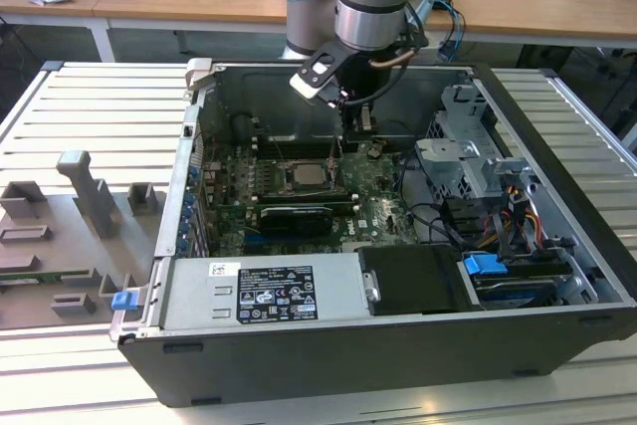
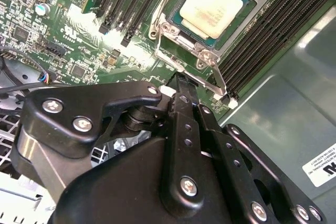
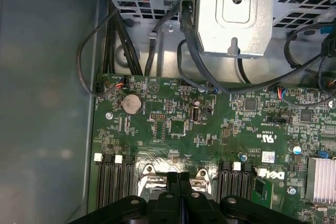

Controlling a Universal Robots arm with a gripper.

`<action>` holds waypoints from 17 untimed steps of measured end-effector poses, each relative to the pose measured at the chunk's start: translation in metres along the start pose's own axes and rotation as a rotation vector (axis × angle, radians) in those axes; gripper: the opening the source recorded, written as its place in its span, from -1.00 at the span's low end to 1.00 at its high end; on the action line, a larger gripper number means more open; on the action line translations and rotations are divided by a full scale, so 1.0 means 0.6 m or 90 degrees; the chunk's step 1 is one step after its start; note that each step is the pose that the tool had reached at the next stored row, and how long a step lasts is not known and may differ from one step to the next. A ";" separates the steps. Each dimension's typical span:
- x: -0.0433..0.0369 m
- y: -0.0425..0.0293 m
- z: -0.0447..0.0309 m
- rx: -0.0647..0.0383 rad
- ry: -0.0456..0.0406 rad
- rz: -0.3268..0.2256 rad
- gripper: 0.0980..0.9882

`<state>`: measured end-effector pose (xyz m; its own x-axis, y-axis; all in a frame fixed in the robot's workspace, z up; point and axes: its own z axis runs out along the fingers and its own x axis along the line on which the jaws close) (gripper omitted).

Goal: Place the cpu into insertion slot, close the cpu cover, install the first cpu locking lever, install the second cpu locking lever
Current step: 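Close the cpu cover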

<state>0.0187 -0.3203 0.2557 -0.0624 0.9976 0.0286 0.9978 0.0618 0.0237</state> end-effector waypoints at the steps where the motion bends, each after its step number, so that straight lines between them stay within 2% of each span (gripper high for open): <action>1: 0.000 -0.001 0.000 0.000 -0.0001 0.000 -0.98; 17: 0.001 -0.009 0.000 0.000 0.0000 0.000 -0.98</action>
<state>0.0133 -0.3202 0.2555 -0.0625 0.9976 0.0287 0.9978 0.0618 0.0237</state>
